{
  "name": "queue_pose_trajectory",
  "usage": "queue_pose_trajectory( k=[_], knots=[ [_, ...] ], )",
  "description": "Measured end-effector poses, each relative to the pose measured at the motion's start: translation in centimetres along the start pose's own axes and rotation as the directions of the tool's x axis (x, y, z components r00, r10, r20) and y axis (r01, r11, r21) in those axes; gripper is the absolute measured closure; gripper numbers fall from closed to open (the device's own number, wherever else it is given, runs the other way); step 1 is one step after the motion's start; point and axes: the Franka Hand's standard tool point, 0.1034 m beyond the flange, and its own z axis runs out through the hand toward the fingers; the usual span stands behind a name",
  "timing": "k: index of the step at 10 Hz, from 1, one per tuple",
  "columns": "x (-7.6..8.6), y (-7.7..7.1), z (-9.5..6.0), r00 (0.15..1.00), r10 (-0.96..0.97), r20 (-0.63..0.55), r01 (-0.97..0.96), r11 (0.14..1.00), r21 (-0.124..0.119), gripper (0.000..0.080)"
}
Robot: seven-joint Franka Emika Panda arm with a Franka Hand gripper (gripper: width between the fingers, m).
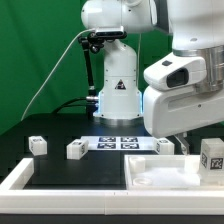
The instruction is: Assemble one leg
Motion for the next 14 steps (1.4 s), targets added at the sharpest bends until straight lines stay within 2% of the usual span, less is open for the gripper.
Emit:
queue_pose_trajectory(
  k=[2,6,7,8,9,10,14],
  knots=[
    [0.89,-0.81,0.06,0.998,0.036,-0.055,-0.038,0.999,-0.023,0.015],
    [0.9,-0.42,0.32,0.998,-0.011,-0.064,0.009,0.999,-0.034,0.015],
    [0.9,-0.41,0.31,0.998,-0.011,-0.064,0.008,0.999,-0.034,0.0276],
    [0.9,-0.4,0.31,0.998,-0.011,-0.064,0.008,0.999,-0.034,0.0436],
    [0.91,-0.29,0.29,0.998,-0.01,-0.065,0.007,0.999,-0.035,0.0436],
    [0.92,-0.15,0.25,0.998,-0.008,-0.065,0.005,0.999,-0.035,0.0496],
    [0.93,-0.03,0.22,0.997,0.032,-0.067,-0.035,0.999,-0.033,0.0496]
  ],
)
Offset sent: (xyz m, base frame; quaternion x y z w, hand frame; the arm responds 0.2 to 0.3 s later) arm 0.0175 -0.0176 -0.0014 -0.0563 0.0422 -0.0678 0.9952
